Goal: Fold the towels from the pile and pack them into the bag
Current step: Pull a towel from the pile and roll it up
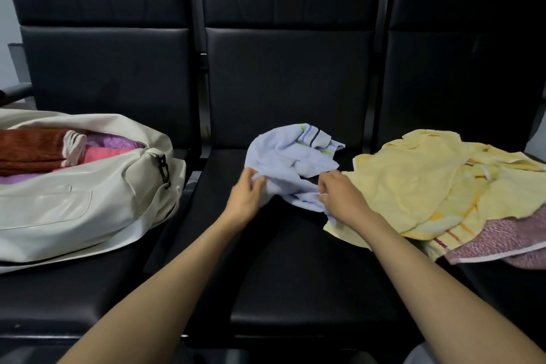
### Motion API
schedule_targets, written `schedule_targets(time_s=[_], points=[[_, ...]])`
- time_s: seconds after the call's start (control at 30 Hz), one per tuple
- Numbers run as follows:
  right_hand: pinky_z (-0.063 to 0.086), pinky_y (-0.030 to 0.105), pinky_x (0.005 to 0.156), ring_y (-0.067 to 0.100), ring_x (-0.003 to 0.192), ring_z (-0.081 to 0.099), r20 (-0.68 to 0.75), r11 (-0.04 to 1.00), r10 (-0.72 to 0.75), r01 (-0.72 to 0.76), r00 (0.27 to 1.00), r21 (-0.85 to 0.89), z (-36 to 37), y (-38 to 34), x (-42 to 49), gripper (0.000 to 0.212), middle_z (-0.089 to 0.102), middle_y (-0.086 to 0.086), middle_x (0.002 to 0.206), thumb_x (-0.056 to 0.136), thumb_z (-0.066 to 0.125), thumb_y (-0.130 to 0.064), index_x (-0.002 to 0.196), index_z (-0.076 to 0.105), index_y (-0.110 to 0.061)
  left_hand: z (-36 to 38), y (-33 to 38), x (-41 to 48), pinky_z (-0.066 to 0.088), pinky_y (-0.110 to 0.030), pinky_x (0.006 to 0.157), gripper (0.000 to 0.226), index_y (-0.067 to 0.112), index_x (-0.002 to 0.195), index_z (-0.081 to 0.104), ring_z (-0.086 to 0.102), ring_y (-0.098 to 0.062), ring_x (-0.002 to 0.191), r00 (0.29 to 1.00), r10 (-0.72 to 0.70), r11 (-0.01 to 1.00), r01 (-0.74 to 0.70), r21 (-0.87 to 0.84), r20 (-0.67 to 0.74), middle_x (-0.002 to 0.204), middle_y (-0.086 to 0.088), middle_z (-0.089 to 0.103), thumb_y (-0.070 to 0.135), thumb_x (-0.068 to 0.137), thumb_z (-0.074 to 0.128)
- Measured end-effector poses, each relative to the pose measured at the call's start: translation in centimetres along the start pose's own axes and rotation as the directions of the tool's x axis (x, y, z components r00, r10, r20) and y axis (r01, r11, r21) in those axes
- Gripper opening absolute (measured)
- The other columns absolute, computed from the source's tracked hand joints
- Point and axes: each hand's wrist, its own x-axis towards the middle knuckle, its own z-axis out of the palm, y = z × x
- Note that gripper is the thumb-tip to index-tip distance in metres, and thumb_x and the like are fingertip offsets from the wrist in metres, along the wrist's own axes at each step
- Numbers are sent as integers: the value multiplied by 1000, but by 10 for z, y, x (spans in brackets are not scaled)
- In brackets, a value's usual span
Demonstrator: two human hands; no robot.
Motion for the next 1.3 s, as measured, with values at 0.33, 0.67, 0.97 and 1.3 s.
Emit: schedule_targets(time_s=[0.33, 0.67, 0.97, 1.3], points=[[40, 34, 67, 27, 75, 52, 99, 925, -9, -30, 995, 380, -21, 35, -24, 23, 59, 12, 88, 87, 41, -1, 86, 50, -22, -70, -54, 4, 42, -34, 92, 24, 14, 108, 64, 55, -33, 115, 960, -279, 703, 190, 686, 20, 119, -15, 63, 25, 94, 49], [41, 22, 99, 7, 123, 42, 447, 968, -205, 113, 871, 224, 3, 9, -29, 57, 42, -11, 137, 84, 68, -23, 137, 47, -29, -66, -18, -31, 38, -25, 100, 76, 30, 137, 45, 47, -11, 121, 843, -149, 808, -198, 555, 517, 130, 5, 48, 53, 72, 75], [45, 35, 92, 22, 110, 53, 606, 966, -40, 187, 795, -181, -3, -27, -19, 64, 53, 3, 125, 88, 56, -53, 139, 40, -18, -57, -21, -26, 33, -36, 103, 73, 29, 141, 36, 50, -26, 121, 877, -277, 493, -221, 841, 393, 137, -1, 43, 70, 82, 50], [44, 32, 67, 19, 78, 47, 564, 975, -106, 196, 819, -102, -3, -19, -18, 46, 47, 0, 85, 72, 78, -44, 68, 42, -15, -54, -27, -22, 5, -48, 116, 87, 18, 143, 37, 18, -26, 141, 916, -284, 368, -168, 914, 282, 151, -7, 24, 78, 79, 43]])
